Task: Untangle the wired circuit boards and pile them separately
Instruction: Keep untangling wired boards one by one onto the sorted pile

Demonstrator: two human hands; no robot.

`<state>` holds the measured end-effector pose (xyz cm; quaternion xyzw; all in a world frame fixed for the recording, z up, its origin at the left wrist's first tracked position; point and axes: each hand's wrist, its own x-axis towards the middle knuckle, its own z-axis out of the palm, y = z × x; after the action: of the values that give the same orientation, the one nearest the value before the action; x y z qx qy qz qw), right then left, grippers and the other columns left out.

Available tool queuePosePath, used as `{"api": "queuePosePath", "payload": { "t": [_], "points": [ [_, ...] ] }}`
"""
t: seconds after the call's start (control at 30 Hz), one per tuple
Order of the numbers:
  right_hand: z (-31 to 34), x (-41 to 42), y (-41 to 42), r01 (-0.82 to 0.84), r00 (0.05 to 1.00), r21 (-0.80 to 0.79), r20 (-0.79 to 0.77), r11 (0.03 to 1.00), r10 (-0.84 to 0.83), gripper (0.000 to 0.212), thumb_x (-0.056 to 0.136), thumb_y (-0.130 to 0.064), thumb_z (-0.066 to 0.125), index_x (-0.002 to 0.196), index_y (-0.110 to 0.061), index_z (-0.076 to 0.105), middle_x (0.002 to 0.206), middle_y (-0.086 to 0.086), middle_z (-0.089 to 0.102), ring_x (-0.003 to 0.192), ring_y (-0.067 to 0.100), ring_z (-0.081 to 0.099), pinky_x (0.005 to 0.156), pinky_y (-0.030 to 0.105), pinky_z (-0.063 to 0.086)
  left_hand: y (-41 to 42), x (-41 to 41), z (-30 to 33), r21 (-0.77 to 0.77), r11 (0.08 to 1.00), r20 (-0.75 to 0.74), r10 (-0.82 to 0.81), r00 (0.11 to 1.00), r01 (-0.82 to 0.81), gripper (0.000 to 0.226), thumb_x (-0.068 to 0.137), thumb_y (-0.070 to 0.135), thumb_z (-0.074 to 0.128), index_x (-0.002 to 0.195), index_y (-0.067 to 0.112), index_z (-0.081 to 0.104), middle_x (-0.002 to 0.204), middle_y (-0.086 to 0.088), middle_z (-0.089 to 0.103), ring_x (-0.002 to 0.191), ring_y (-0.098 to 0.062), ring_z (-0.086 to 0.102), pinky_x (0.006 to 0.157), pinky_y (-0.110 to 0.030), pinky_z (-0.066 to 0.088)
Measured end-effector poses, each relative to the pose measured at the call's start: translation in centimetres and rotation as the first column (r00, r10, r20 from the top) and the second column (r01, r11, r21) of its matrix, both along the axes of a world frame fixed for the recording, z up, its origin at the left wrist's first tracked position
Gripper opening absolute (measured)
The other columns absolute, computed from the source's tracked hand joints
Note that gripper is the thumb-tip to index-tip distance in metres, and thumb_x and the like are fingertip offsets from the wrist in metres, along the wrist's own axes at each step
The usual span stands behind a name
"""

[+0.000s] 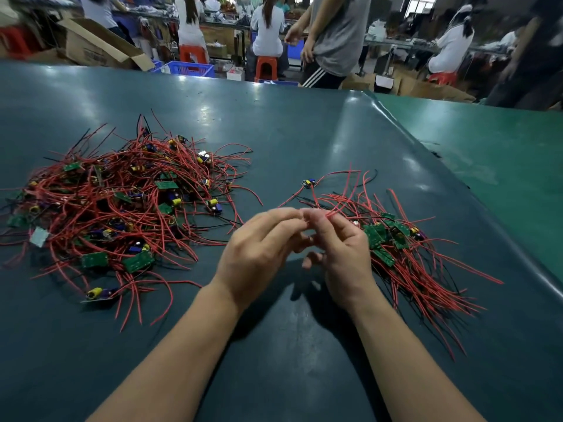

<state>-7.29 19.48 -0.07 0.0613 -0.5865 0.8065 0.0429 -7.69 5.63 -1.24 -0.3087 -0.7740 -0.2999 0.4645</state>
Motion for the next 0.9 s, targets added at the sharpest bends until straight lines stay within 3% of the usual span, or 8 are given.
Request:
{"api": "queuePosePath", "payload": {
  "t": [0.1, 0.27, 0.4, 0.47, 0.53, 0.67, 0.83, 0.9],
  "points": [
    [-0.1, -0.3, -0.1, 0.069, 0.998, -0.028, 0.001, 0.997, -0.069, 0.012, 0.091, -0.016, 0.063, 0.086, -0.01, 0.072, 0.077, 0.004, 0.072, 0.059, 0.015, 0.066, 0.045, 0.022, 0.051, -0.3, -0.2, 0.1, -0.022, 0.994, -0.071, 0.101, 0.992, -0.103, 0.009, 0.086, 0.012, 0.076, 0.089, 0.004, 0.075, 0.097, -0.01, 0.07, 0.084, -0.03, 0.065, 0.076, -0.04, 0.054],
    [0.7, -0.9, 0.5, 0.128, 0.991, -0.351, 0.08, 0.928, -0.107, 0.016, 0.078, -0.017, 0.063, 0.087, -0.006, 0.071, 0.083, 0.006, 0.075, 0.069, 0.015, 0.071, 0.058, 0.025, 0.057, 0.5, 0.6, -0.4, -0.159, 0.987, -0.077, -0.003, 0.997, -0.01, 0.041, 0.093, 0.031, 0.064, 0.058, 0.01, 0.063, 0.059, -0.004, 0.057, 0.05, -0.025, 0.052, 0.046, -0.035, 0.043],
    [0.8, -1.0, 1.4, 0.043, 0.997, -0.399, 0.078, 0.916, -0.012, 0.017, 0.082, -0.018, 0.061, 0.086, -0.009, 0.075, 0.09, 0.008, 0.076, 0.08, 0.02, 0.073, 0.068, 0.029, 0.059, 0.9, 0.7, -0.3, -0.116, 0.972, 0.202, 0.225, 0.953, -0.205, 0.055, 0.099, 0.051, 0.038, 0.1, 0.01, 0.074, 0.088, -0.003, 0.072, 0.07, -0.025, 0.069, 0.053, -0.037, 0.052],
    [0.6, -0.9, 1.4, -0.012, 0.999, -0.289, 0.039, 0.957, 0.025, 0.019, 0.085, -0.021, 0.059, 0.092, -0.008, 0.07, 0.095, 0.008, 0.075, 0.086, 0.023, 0.071, 0.071, 0.031, 0.057, 1.0, 0.5, -0.2, -0.009, 0.975, 0.344, 0.211, 0.915, -0.222, 0.065, 0.099, 0.055, 0.029, 0.12, 0.005, 0.066, 0.107, -0.005, 0.071, 0.082, -0.024, 0.068, 0.066, -0.038, 0.053],
    [0.2, -0.8, 1.1, 0.005, 1.0, -0.137, -0.005, 0.991, -0.006, 0.015, 0.088, -0.02, 0.057, 0.091, -0.008, 0.067, 0.096, 0.006, 0.075, 0.085, 0.022, 0.071, 0.065, 0.029, 0.055, 1.0, 0.5, -0.2, 0.188, 0.968, 0.459, 0.063, 0.886, -0.166, 0.056, 0.1, 0.051, 0.036, 0.12, 0.008, 0.066, 0.106, -0.002, 0.072, 0.082, -0.016, 0.066, 0.071, -0.034, 0.052],
    [-0.2, -0.9, 0.6, 0.028, 0.998, -0.051, -0.054, 0.998, -0.031, 0.012, 0.092, -0.009, 0.058, 0.091, -0.006, 0.069, 0.092, 0.003, 0.075, 0.082, 0.015, 0.069, 0.061, 0.025, 0.056, 1.1, 0.4, 0.2, 0.682, 0.73, 0.489, -0.412, 0.769, -0.042, 0.01, 0.086, 0.031, 0.068, 0.087, 0.022, 0.072, 0.066, 0.01, 0.07, 0.053, -0.002, 0.059, 0.051, -0.017, 0.046],
    [-0.4, -0.8, 0.4, 0.101, 0.974, 0.126, -0.213, 0.987, -0.073, 0.019, 0.083, -0.005, 0.068, 0.099, -0.011, 0.074, 0.104, 0.014, 0.071, 0.091, 0.02, 0.069, 0.067, 0.025, 0.057, 0.4, -0.9, 0.4, 0.856, 0.491, 0.473, -0.624, 0.622, -0.158, 0.011, 0.084, 0.01, 0.069, 0.095, 0.011, 0.071, 0.074, 0.002, 0.073, 0.062, -0.007, 0.063, 0.055, -0.019, 0.052],
    [-0.7, -0.6, 0.1, 0.132, 0.959, 0.203, -0.274, 0.97, -0.073, 0.026, 0.085, 0.003, 0.067, 0.104, -0.015, 0.073, 0.108, 0.013, 0.069, 0.094, 0.022, 0.069, 0.066, 0.024, 0.058, 0.1, -1.2, 0.7, 0.936, 0.293, 0.351, -0.751, 0.559, -0.194, 0.019, 0.078, 0.011, 0.07, 0.096, 0.008, 0.069, 0.075, 0.0, 0.073, 0.061, -0.008, 0.065, 0.059, -0.018, 0.053]
  ]
}}
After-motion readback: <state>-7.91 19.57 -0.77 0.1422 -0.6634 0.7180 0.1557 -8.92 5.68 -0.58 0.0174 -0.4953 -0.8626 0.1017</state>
